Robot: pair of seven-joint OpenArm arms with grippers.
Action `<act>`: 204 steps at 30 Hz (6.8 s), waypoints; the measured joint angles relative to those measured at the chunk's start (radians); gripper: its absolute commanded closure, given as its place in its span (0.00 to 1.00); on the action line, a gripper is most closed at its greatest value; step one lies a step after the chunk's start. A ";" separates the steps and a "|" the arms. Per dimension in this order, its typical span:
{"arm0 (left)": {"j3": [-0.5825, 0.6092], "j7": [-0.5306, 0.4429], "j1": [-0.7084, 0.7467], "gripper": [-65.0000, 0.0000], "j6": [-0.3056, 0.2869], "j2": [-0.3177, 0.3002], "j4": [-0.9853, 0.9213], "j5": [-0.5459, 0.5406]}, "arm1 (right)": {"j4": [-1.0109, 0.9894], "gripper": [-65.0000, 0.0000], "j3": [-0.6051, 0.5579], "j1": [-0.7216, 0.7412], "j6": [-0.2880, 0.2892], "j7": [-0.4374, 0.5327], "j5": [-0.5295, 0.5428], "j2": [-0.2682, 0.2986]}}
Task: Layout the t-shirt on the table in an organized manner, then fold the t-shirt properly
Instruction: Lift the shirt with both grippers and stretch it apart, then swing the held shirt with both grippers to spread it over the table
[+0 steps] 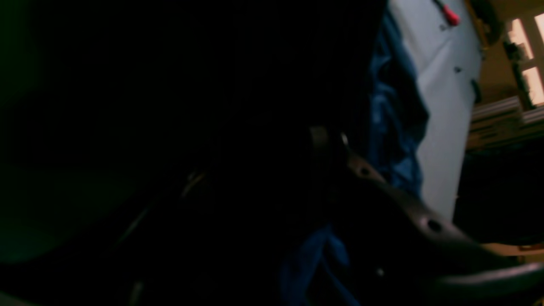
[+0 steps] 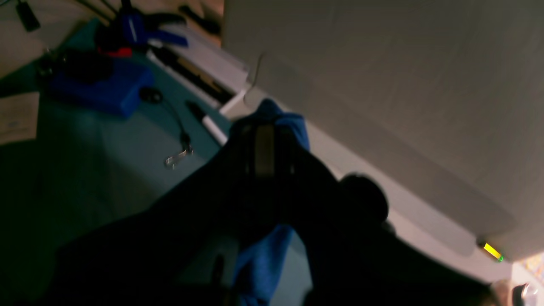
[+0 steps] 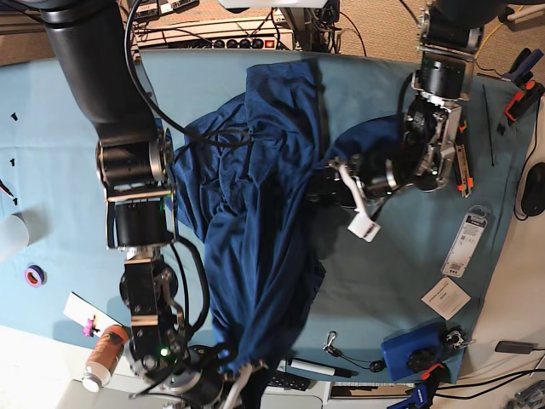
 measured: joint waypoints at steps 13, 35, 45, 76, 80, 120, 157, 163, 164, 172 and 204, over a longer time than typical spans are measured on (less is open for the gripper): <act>0.000 0.033 0.002 0.39 0.000 0.089 0.108 0.080 | -0.001 1.00 0.000 -0.067 -0.002 -0.004 -0.010 -0.027; 0.118 -0.188 0.087 0.39 0.019 0.093 0.132 0.367 | -0.001 1.00 0.000 -0.067 -0.003 -0.002 -0.008 -0.029; 0.236 -0.205 0.126 1.00 0.085 0.095 0.138 0.349 | -0.001 1.00 0.000 -0.067 -0.003 -0.026 -0.038 -0.027; -0.121 0.167 0.143 1.00 0.095 -0.171 0.816 0.222 | 0.549 1.00 0.267 -0.232 -0.014 -0.345 0.153 0.100; -0.203 0.132 0.143 1.00 0.098 -0.217 0.884 0.222 | 0.633 1.00 0.294 -0.332 -0.013 -0.356 0.151 0.100; -0.895 0.243 0.418 1.00 0.113 -0.301 1.180 -0.039 | 1.272 1.00 0.352 -1.237 -0.007 -0.366 0.299 0.098; -1.131 -0.003 0.017 1.00 0.192 -0.523 1.191 0.081 | 1.275 1.00 0.354 -0.503 0.156 -0.067 0.195 0.017; -1.126 -0.010 0.016 1.00 0.188 -0.523 1.192 0.069 | 0.890 1.00 0.349 -0.308 0.120 0.026 0.126 0.011; -1.126 -0.016 0.017 1.00 0.180 -0.523 1.185 0.064 | 0.816 1.00 0.348 -0.265 0.109 0.025 0.129 0.010; -1.125 0.002 0.017 1.00 0.214 -0.523 1.043 0.099 | 0.633 1.00 0.278 -0.141 0.193 -0.367 0.537 0.005; -0.956 -0.085 0.019 1.00 0.406 -0.620 0.743 0.523 | 1.033 1.00 -0.367 -0.500 0.238 -0.268 0.757 -0.157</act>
